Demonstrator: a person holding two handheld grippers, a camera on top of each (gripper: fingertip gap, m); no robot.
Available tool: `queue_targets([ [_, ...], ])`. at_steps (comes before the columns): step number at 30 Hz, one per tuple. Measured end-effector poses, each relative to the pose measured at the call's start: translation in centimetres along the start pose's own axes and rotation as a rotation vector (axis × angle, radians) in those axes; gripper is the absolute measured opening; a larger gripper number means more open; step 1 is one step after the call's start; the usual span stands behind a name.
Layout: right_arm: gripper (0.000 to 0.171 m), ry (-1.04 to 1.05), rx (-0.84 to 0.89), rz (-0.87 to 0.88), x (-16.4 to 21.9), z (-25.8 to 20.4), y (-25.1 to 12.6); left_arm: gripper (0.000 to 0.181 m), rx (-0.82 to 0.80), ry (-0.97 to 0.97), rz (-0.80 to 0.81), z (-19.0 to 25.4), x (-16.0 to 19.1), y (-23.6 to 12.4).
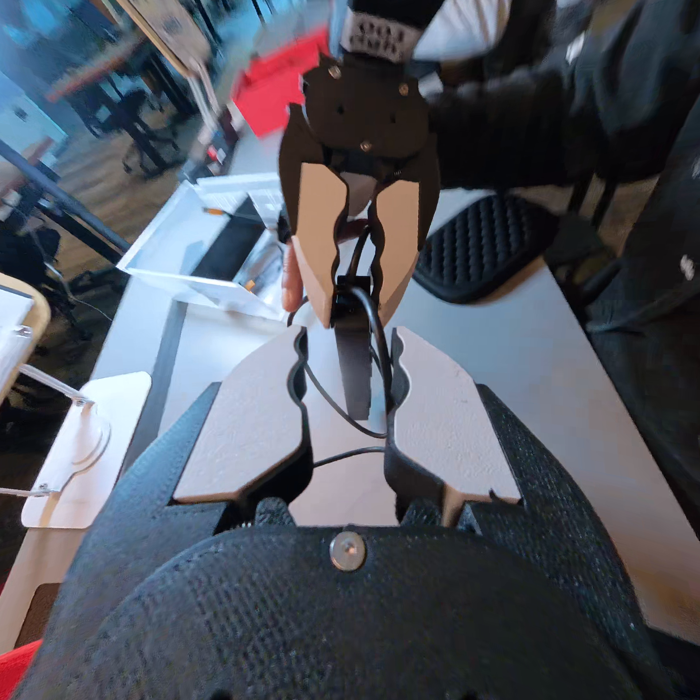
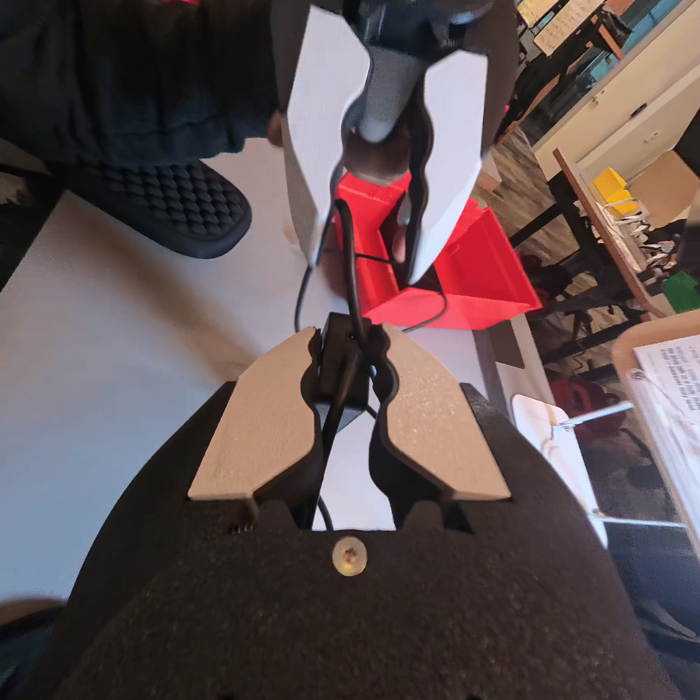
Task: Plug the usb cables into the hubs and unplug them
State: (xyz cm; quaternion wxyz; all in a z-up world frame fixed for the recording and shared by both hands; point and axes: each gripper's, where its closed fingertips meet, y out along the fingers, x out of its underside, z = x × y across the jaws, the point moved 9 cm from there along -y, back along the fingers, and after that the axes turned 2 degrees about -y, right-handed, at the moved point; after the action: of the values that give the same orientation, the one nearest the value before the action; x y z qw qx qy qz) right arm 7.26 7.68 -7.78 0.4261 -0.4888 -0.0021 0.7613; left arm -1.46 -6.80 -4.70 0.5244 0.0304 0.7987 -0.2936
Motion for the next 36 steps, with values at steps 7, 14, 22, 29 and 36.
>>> queue_targets([
  [7,0.025,-0.083,0.180,-0.058,-5.8,7.2,-8.7,0.043,-0.411,-0.094,0.367,-2.8,-1.5,-8.4],
  [14,0.025,-0.065,0.494,-0.140,-11.8,16.4,-19.6,0.040,-0.490,-0.158,0.454,-3.4,-1.4,-10.3],
  [22,0.025,-0.070,0.955,-0.324,-10.7,24.6,-26.7,0.040,-0.472,-0.137,0.368,-3.6,-1.3,-7.7],
  [29,0.025,-0.166,1.207,-0.547,-1.4,26.9,-24.6,0.040,-0.461,-0.137,0.291,-4.1,-0.5,-5.8],
  [36,0.025,0.057,1.078,-0.594,9.3,24.1,-19.8,0.038,-0.457,-0.151,0.256,-4.7,0.4,-5.0],
])
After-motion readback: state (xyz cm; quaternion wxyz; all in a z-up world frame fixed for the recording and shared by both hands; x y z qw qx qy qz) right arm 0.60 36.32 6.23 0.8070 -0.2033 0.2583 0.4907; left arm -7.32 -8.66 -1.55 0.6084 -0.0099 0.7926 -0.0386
